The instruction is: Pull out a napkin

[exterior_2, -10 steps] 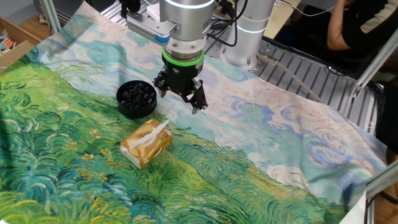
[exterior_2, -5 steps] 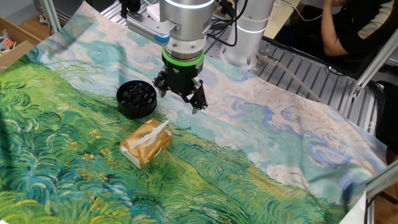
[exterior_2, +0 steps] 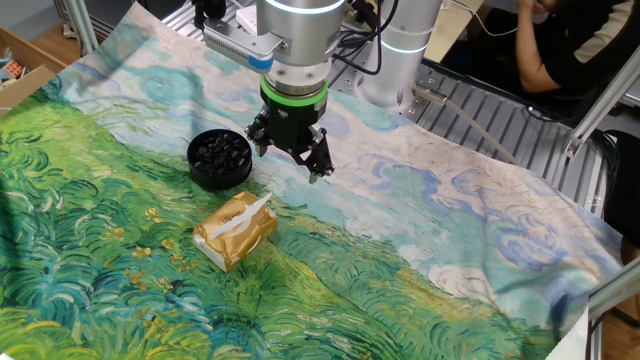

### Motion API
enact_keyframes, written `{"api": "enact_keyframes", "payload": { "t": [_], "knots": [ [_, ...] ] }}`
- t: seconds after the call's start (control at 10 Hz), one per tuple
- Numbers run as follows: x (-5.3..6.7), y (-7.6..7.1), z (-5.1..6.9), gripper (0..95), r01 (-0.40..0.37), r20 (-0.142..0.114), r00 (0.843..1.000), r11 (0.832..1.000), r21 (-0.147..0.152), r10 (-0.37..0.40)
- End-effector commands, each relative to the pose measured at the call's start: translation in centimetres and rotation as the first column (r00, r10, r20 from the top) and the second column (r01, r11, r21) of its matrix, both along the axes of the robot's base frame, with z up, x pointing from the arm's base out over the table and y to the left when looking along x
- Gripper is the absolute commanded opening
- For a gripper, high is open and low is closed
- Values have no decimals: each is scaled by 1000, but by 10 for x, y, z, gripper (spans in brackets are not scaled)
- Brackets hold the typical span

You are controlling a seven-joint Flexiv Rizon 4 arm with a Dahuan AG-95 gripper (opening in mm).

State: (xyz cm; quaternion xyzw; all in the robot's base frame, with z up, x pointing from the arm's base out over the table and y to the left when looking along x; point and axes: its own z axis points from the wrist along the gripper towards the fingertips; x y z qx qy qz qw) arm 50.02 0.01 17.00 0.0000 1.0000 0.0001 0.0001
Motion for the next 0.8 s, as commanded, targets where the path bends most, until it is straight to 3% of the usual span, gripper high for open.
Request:
{"api": "enact_keyframes", "payload": {
  "t": [0.1, 0.8],
  "knots": [
    [0, 0, 0, 0, 295, 10, 956, 955, -23, -295],
    [-1, -1, 3, 0, 290, 7, 957, 957, -18, -290]
  ]
}}
